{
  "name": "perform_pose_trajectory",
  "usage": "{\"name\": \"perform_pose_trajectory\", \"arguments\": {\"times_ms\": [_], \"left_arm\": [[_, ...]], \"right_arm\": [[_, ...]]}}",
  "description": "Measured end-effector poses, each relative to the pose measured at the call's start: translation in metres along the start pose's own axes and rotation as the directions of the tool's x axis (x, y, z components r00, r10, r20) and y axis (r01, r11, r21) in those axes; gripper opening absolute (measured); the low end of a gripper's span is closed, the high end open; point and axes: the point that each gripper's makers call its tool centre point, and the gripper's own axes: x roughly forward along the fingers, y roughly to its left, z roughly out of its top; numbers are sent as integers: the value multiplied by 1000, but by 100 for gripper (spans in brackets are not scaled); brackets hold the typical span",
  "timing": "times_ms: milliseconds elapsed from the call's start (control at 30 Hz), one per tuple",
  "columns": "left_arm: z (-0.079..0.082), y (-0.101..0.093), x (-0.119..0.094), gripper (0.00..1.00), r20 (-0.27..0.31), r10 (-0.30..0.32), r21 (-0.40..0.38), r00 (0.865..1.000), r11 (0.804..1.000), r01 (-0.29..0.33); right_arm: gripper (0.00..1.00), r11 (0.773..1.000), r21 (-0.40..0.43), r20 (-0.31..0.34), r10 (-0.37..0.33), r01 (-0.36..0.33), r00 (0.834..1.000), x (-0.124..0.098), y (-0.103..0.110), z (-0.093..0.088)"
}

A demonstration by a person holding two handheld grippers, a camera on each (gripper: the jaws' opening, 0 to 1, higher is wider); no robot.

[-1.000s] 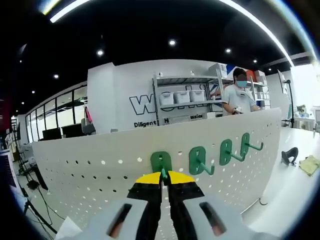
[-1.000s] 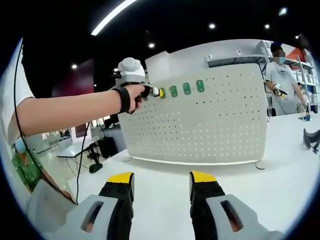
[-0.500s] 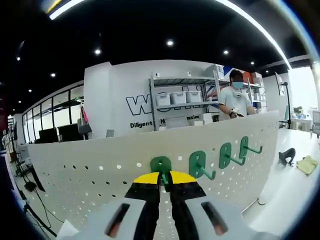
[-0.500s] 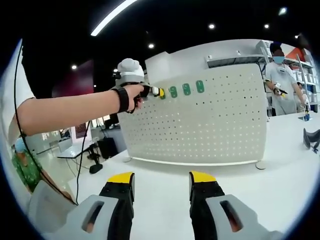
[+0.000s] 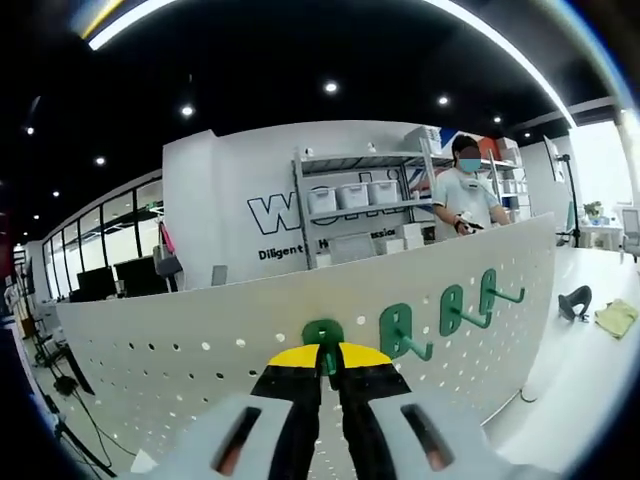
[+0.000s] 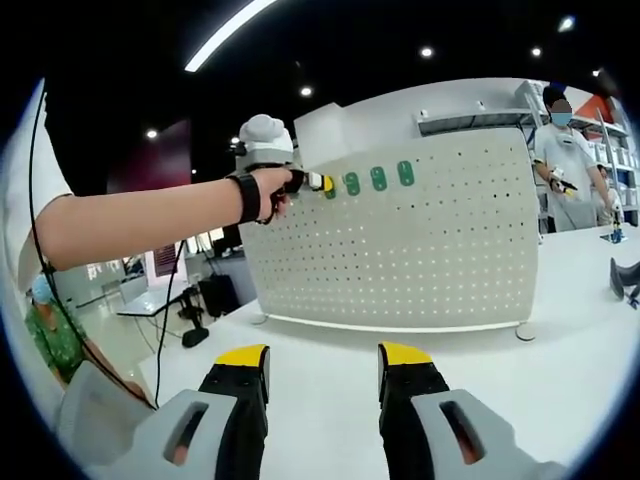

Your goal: Insert the hook assembly into the mounting plate slot until the hook locks in place.

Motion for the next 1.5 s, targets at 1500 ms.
{"name": "perform_pose_trajectory", "arguments": {"times_ms": [1500], "left_arm": [[-9, -2, -15, 3, -35, 9, -70, 999, 998, -11]], "right_arm": [[43, 1000, 9, 16, -10, 10, 1000, -1, 1, 5]]}}
